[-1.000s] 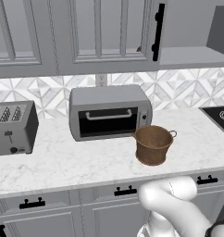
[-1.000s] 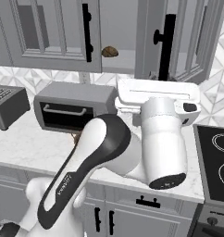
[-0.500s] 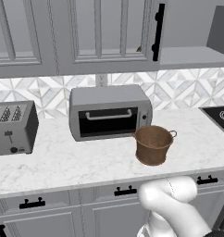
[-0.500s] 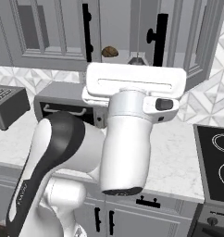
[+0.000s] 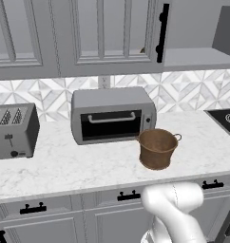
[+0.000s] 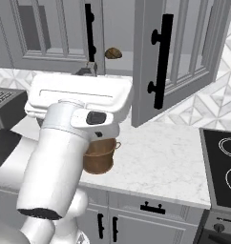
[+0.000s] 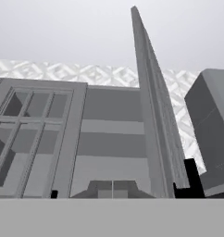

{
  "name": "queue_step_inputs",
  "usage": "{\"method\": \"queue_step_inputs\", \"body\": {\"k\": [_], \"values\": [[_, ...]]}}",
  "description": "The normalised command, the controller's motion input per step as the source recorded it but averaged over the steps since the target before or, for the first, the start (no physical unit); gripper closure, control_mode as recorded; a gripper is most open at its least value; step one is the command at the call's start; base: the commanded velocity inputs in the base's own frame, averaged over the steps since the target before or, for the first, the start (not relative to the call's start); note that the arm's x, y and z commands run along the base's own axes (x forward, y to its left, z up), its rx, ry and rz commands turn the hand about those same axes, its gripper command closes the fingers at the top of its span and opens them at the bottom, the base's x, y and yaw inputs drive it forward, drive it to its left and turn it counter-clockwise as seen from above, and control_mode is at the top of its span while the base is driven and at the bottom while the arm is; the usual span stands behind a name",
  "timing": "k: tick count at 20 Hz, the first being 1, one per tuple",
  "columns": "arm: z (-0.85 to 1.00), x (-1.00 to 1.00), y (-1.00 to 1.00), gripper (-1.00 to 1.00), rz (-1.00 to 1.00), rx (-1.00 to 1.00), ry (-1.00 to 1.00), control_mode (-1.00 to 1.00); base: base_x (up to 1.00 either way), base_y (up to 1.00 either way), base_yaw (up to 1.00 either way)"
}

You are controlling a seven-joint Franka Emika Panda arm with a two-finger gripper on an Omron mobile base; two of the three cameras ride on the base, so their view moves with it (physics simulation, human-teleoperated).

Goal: Open the cabinet, pick up the bread from the cabinet and place it in the basket. Then move the basket to the dining counter.

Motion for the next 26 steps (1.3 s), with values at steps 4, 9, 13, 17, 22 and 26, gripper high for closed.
{"method": "queue_step_inputs", "body": {"k": [4,9,13,17,22,26], "values": [[-0.08,0.14,1.00,1.00,-0.24,0.00,0.00,-1.00,0.00,0.00,0.00],[-0.02,0.23,1.00,1.00,-0.20,0.01,0.04,-1.00,0.00,0.00,0.00],[0.00,0.24,0.76,1.00,0.00,0.03,0.10,-1.00,0.00,0.00,0.00],[0.00,0.81,0.56,1.00,0.04,0.01,0.24,-1.00,0.00,0.00,0.00],[0.00,0.69,-0.02,1.00,0.01,0.00,0.27,-1.00,0.00,0.00,0.00],[-0.01,0.40,-0.21,1.00,0.01,0.06,0.22,-1.00,0.00,0.00,0.00]]}}
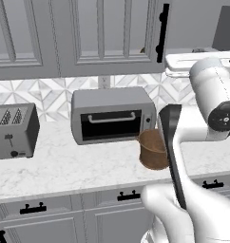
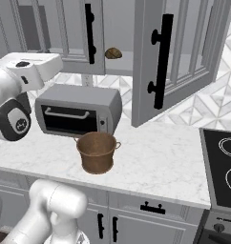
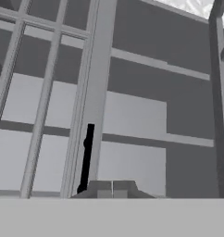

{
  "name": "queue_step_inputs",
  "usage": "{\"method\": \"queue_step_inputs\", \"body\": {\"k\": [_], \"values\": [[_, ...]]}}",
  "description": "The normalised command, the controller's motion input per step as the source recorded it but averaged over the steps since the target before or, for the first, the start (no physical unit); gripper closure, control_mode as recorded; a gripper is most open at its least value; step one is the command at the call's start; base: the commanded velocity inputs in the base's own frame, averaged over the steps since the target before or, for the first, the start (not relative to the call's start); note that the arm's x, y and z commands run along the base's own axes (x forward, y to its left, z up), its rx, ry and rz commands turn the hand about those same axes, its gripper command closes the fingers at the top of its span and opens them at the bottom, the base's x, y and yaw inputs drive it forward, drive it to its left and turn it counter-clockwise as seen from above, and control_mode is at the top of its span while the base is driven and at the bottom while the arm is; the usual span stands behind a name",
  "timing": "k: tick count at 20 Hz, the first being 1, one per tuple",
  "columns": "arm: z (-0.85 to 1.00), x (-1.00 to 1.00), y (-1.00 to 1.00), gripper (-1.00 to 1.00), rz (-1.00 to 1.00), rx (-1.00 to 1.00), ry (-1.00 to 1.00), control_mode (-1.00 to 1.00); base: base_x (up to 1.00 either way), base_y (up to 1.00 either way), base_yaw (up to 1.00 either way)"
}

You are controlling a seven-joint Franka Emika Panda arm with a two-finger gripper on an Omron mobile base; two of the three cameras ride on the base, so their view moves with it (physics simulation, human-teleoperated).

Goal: Open the cabinet, pick up the bread from the cabinet and place it in the basket. Then move the basket to the dining counter.

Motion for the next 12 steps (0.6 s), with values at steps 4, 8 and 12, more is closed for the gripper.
{"method": "queue_step_inputs", "body": {"k": [4,8,12], "values": [[-0.11,0.18,-0.02,1.00,0.02,0.22,0.06,-1.00,0.00,0.00,0.00],[-0.20,0.29,0.00,1.00,0.06,0.22,0.06,-1.00,0.00,0.00,0.00],[-0.19,0.55,0.00,1.00,0.10,0.20,0.02,-1.00,0.00,0.00,0.00]]}}
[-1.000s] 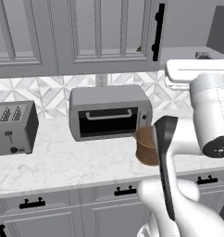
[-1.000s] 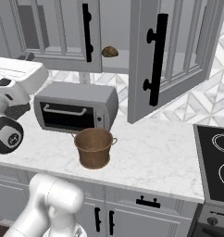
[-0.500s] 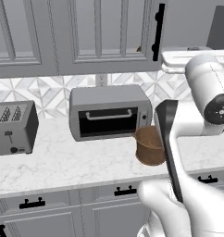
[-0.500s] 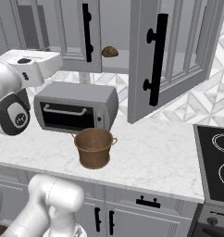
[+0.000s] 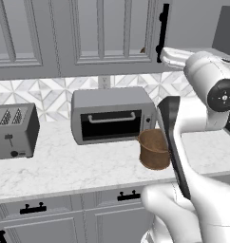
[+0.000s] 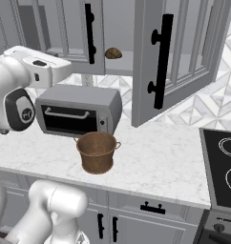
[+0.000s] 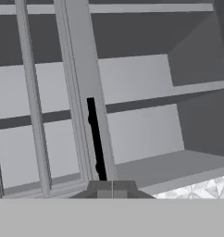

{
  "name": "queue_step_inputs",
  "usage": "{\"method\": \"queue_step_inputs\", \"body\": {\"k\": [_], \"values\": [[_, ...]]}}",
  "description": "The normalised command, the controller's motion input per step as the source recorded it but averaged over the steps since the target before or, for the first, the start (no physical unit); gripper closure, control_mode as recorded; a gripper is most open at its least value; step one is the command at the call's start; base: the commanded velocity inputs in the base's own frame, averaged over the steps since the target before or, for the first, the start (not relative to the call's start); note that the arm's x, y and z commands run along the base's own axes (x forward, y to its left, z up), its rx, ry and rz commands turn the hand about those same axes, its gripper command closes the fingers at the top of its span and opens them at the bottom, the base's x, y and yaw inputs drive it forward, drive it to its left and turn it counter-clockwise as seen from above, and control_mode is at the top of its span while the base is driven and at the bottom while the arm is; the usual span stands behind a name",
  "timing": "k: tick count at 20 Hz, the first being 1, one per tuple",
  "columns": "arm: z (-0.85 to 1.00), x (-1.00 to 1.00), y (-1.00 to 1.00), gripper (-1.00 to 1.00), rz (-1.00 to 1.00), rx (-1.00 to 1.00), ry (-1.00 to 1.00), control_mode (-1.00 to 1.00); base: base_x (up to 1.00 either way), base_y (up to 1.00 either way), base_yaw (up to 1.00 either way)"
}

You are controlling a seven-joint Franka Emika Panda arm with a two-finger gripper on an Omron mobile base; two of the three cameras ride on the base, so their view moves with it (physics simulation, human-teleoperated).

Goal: Open the cabinet, pick up the bread from the cabinet and place it in the basket. Then move the basket to the dining counter.

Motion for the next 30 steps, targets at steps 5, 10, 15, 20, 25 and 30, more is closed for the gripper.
{"method": "queue_step_inputs", "body": {"k": [5,10,15,20,25,30], "values": [[-0.08,0.68,0.00,1.00,0.11,0.08,0.00,-1.00,0.00,0.00,0.00],[0.00,0.75,0.00,-1.00,0.02,0.00,0.00,-1.00,0.00,0.00,0.00],[0.00,0.66,0.00,-1.00,0.01,0.00,0.01,-1.00,0.00,0.00,0.00],[0.02,0.48,-0.01,-1.00,0.00,0.00,0.00,-1.00,0.00,0.00,0.00],[0.07,0.42,-0.12,-1.00,0.02,0.00,0.09,-1.00,0.00,0.00,0.00],[0.08,0.44,-0.21,-1.00,0.06,0.00,0.11,-1.00,0.00,0.00,0.00]]}}
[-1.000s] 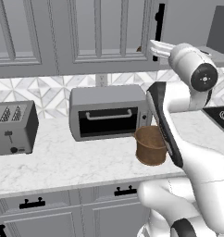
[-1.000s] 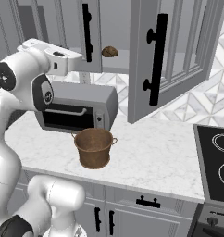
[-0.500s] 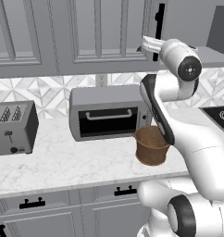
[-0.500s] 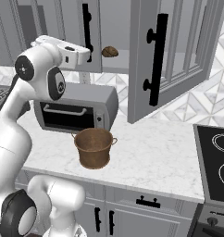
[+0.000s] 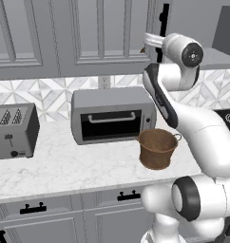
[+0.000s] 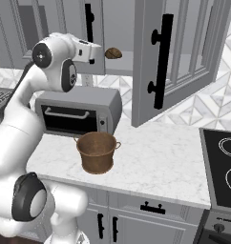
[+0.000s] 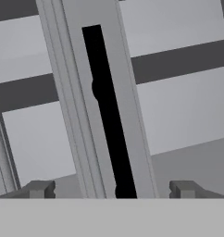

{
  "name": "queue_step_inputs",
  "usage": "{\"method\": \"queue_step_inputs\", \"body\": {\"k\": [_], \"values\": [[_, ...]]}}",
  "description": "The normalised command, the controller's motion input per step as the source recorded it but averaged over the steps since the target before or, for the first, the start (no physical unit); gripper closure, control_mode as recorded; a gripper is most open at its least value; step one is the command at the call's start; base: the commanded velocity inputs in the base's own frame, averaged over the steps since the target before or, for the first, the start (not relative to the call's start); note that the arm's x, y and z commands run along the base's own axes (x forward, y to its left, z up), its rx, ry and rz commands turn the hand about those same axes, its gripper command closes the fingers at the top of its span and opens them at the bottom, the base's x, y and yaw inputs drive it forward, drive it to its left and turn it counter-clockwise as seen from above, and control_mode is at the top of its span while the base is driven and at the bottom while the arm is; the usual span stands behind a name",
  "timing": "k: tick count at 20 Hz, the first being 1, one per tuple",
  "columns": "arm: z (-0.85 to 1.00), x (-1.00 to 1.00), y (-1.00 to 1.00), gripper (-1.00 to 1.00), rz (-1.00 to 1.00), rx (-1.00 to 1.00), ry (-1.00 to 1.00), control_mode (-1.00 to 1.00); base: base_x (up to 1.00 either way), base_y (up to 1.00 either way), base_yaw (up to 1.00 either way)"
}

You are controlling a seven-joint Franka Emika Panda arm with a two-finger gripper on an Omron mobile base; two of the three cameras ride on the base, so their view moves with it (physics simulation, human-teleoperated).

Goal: Open the cabinet, pick up the bread from the cabinet and place it in the basket. Then move the basket to the dining counter.

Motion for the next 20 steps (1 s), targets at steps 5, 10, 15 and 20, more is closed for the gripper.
{"method": "queue_step_inputs", "body": {"k": [5,10,15,20], "values": [[0.00,0.13,-0.22,-1.00,0.08,0.00,0.00,-1.00,0.00,0.00,0.00],[-0.05,0.26,-0.15,-1.00,0.07,0.00,0.00,-1.00,0.00,0.00,0.00],[-0.03,0.31,0.00,-1.00,0.01,0.00,0.00,-1.00,0.00,0.00,0.00],[0.00,0.13,0.05,-1.00,0.00,-0.01,-0.01,-1.00,0.00,0.00,0.00]]}}
